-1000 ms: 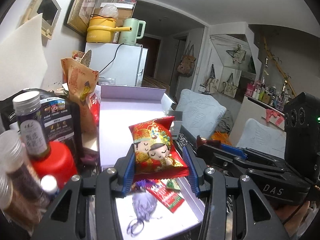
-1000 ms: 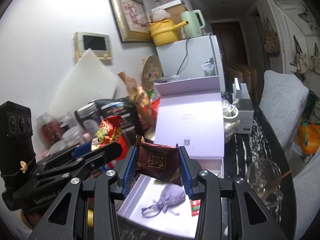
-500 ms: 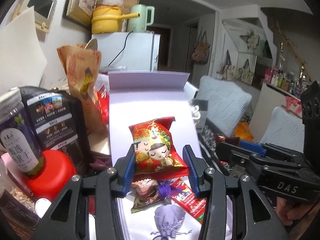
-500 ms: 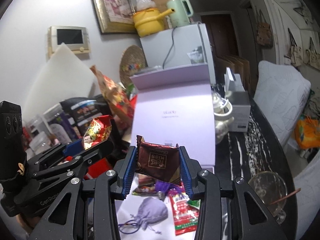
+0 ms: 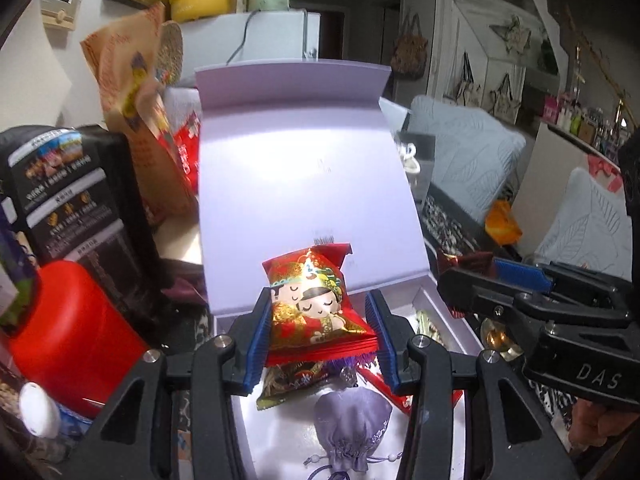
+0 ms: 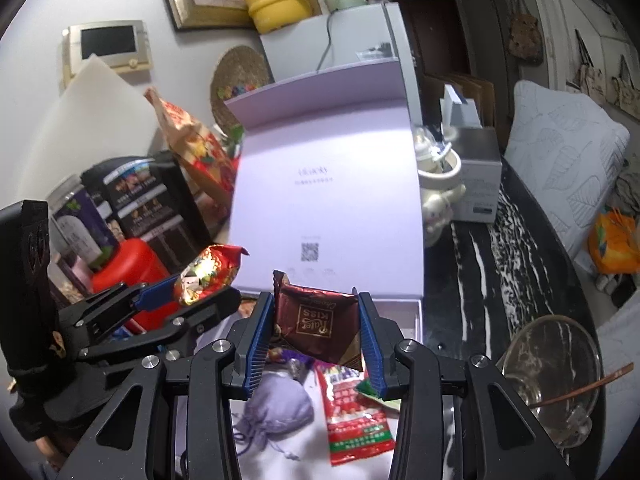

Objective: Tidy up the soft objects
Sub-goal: 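Lower both held packets into the lavender box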

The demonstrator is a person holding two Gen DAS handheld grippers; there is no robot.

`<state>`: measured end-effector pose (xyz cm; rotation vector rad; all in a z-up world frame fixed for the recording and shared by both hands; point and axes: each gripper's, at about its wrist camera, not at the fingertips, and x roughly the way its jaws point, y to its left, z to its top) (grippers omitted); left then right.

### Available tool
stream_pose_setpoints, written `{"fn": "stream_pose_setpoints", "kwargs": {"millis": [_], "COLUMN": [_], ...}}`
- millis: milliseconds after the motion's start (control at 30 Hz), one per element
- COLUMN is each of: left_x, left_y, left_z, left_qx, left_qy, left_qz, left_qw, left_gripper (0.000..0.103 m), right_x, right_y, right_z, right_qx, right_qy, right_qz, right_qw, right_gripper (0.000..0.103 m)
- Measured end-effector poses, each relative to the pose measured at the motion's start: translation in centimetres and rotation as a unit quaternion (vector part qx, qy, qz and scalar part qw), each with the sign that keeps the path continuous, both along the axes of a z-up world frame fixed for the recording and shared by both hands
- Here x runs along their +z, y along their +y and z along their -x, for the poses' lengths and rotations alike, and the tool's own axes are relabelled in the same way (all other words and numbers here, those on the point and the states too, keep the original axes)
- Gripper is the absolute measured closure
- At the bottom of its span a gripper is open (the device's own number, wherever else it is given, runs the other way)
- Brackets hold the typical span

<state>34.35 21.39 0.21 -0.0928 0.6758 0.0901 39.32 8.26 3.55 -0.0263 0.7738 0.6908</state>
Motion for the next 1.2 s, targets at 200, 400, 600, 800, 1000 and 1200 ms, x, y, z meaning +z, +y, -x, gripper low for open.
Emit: {"fn": "stream_pose_setpoints", "kwargs": {"millis": [200,400,600,800,1000,1200], "left_x": [-1.4,-2.5,-3.5,-4.4,-5.0,-5.5], "left_y": [-0.4,-0.3,-0.1,-0.2,-0.3,-0.6], "left_z": [-0.9,-1.4,-2.0,-2.4,-2.9,-3.1], "left_qx": [-0.003,-0.011,-0.011,-0.013,-0.013,-0.009], "left_qy": [0.029,0.056,0.08,0.103,0.119,0.131], "left_qz": [-0.005,0.004,0.008,0.004,0.004,-0.01], "left_qw": [0.9996,0.9984,0.9967,0.9945,0.9928,0.9913], "left_gripper": [0.058,0.058,0.058,0.058,0.058,0.058], "right_x": [-1.4,-2.6,-3.6,-4.9,-6.0,-6.9], "right_y": [0.2,0.4,0.1,0.1,0.4,0.8], "right_z": [-0.9,-1.5,-2.3,-3.1,-3.4,-3.5], "right_qx": [0.001,0.0,-0.002,-0.01,-0.011,-0.014], "right_qy": [0.018,0.038,0.064,0.085,0.102,0.103], "right_qz": [0.014,0.022,0.023,0.032,0.045,0.069], "right_qw": [1.0,0.999,0.998,0.996,0.994,0.992], "right_gripper": [0.062,0.062,0.061,0.061,0.06,0.06]}}
